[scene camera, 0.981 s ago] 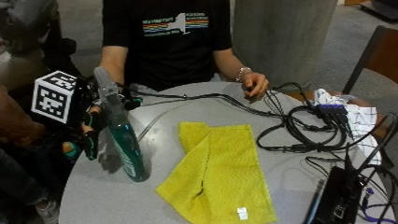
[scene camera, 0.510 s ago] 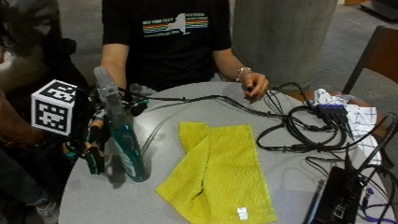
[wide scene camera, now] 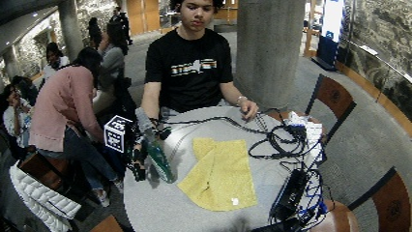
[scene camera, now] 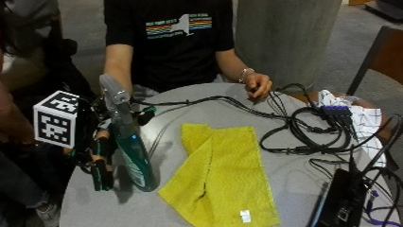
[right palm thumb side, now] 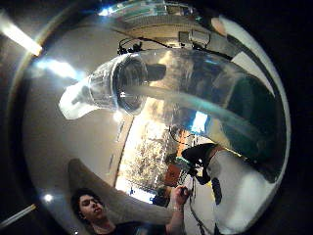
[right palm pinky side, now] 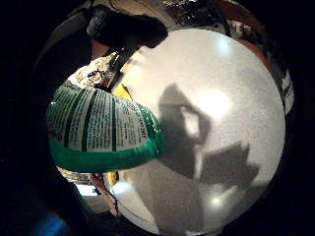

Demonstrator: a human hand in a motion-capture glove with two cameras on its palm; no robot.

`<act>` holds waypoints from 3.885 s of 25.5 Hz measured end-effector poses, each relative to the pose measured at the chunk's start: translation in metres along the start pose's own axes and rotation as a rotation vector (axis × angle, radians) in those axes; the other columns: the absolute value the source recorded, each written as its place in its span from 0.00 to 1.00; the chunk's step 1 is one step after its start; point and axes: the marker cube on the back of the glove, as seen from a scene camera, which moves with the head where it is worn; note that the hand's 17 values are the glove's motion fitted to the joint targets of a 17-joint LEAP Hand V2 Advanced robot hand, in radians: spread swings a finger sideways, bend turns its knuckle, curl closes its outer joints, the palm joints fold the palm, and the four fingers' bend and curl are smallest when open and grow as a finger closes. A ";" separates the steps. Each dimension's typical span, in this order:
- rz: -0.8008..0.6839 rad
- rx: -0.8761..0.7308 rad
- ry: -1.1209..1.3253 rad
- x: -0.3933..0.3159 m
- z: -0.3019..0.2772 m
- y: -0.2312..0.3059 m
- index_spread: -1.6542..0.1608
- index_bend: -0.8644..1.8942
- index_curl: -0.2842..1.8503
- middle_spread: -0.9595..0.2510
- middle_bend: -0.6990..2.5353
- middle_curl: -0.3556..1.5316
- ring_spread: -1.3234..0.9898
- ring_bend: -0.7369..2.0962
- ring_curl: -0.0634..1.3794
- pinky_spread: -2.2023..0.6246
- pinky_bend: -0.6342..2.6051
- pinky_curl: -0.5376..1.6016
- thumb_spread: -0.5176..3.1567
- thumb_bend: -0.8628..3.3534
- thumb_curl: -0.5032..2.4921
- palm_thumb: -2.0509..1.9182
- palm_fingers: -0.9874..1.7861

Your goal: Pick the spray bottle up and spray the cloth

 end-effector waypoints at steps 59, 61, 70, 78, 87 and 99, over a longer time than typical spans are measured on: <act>0.229 -0.816 0.979 -0.060 0.016 -0.006 0.80 0.37 0.35 0.74 0.31 0.44 0.54 0.40 0.30 0.80 0.30 0.42 0.26 0.20 0.39 0.79 0.77; 0.231 -0.819 0.979 -0.061 0.017 -0.006 0.80 0.37 0.35 0.74 0.31 0.44 0.54 0.40 0.30 0.80 0.30 0.42 0.26 0.20 0.39 0.79 0.77; 0.236 -0.808 0.988 -0.063 0.015 -0.006 0.80 0.37 0.36 0.74 0.31 0.45 0.54 0.40 0.30 0.80 0.30 0.42 0.26 0.20 0.39 0.79 0.77; 0.239 -0.792 0.982 -0.062 0.015 -0.006 0.80 0.37 0.36 0.73 0.31 0.45 0.54 0.40 0.31 0.80 0.30 0.42 0.26 0.20 0.39 0.79 0.77; 0.240 -0.782 0.994 -0.059 0.014 -0.005 0.80 0.37 0.36 0.73 0.31 0.45 0.54 0.40 0.31 0.80 0.30 0.42 0.26 0.20 0.40 0.79 0.77; 0.208 -0.741 0.926 -0.064 0.014 -0.002 0.80 0.37 0.36 0.73 0.31 0.45 0.54 0.40 0.31 0.80 0.30 0.42 0.27 0.20 0.40 0.78 0.77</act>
